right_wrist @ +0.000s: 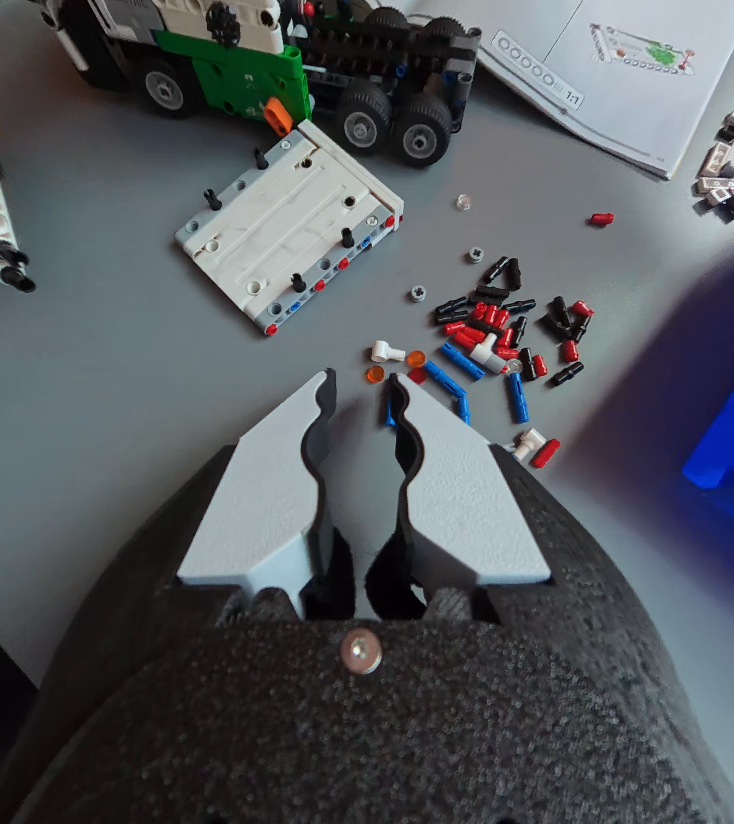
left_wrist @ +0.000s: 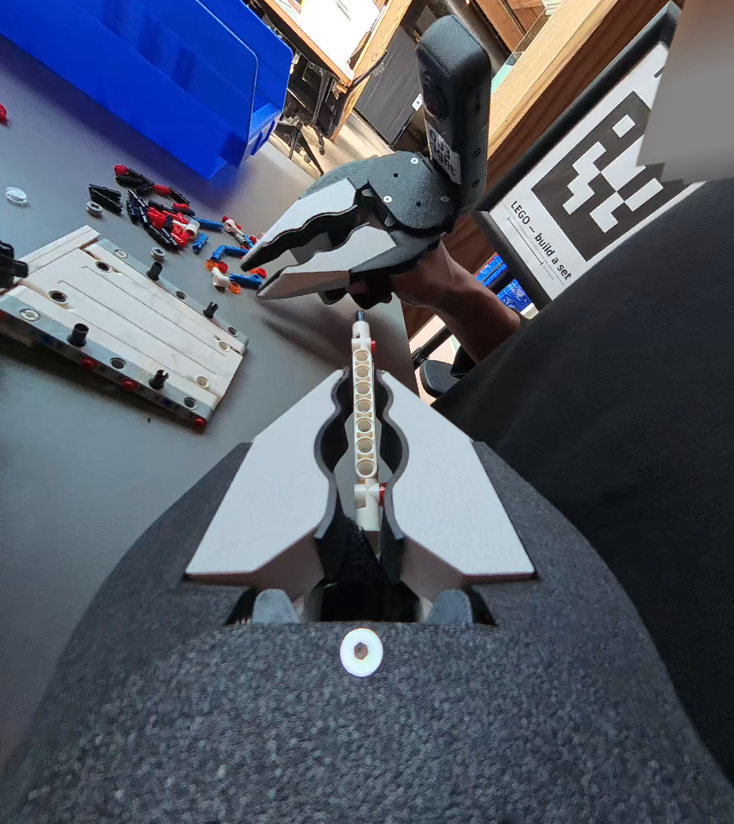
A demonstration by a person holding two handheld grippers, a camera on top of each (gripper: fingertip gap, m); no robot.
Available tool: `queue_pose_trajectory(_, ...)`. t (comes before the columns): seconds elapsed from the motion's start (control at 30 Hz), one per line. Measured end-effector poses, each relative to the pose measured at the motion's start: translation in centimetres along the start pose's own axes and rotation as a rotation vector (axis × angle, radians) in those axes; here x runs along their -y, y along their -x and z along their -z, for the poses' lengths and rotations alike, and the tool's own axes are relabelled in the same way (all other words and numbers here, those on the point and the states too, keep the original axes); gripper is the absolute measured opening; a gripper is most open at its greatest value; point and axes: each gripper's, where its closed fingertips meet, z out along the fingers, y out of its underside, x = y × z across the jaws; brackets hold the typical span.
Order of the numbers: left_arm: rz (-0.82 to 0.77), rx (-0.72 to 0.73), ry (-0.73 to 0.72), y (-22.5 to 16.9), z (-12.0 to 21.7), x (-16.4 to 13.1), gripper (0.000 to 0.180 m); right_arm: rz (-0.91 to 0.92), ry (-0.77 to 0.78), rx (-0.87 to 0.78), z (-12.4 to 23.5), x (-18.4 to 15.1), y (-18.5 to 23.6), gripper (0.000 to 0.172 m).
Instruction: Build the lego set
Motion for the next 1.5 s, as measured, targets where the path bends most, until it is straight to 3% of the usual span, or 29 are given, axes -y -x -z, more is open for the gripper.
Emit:
queue_pose_trajectory(0.37, -0.02, -0.036, -0.028, -0.6, 0.3, 0.3, 0.006, 0.088, 0.063, 0.019, -1.4, -0.3, -0.1, 0.011)
queue_pose_trajectory(0.83, -0.012, -0.037, -0.04, -0.6, 0.5, 0.4, 0.006, 0.066, 0.051, 0.063, -1.3, -0.3, 0.8, 0.006)
queue_pose_trajectory(1.17, 0.095, 0.046, -0.159, 1.5, 1.4, 2.0, 0.006, 0.099, -0.392, 0.121, 3.2, 7.6, 5.4, 0.006)
queue_pose_trajectory(1.5, 0.151, 0.009, -0.196, 0.4, 0.1, 2.0, 0.006, 0.219, -0.497, 0.064, 5.0, 9.3, 7.8, 0.006)
